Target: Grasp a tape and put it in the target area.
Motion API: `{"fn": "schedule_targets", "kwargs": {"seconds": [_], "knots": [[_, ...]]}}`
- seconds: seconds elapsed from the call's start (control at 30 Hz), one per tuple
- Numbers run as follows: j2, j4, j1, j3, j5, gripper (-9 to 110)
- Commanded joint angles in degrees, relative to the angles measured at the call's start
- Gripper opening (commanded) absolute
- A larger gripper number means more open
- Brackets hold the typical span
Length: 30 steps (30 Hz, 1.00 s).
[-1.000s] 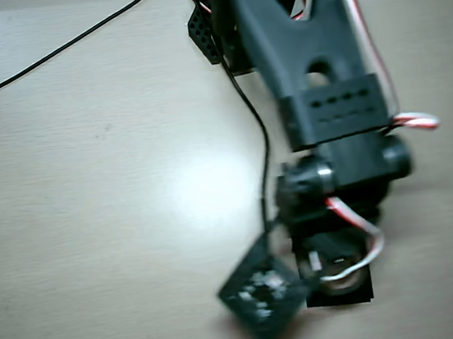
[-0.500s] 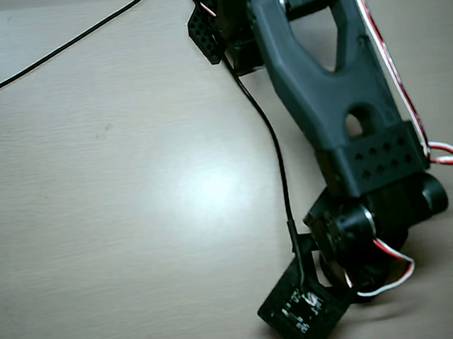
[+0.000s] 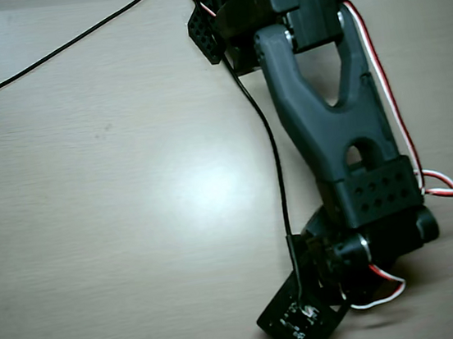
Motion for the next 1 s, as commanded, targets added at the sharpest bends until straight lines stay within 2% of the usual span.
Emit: {"fn": "schedule_targets", "kwargs": {"seconds": [0.0,0.27,0.7,0.97], "knots": [[0.26,-0.53,0.7,-2.29,-0.26,2],[-0.7,-0.53,1.32,-2.02,-0.97,10],[5.01,6.24,3.34,-8.96,-3.25,11],[13.8,10.37,13.89,-10.63,2.2,9]]}}
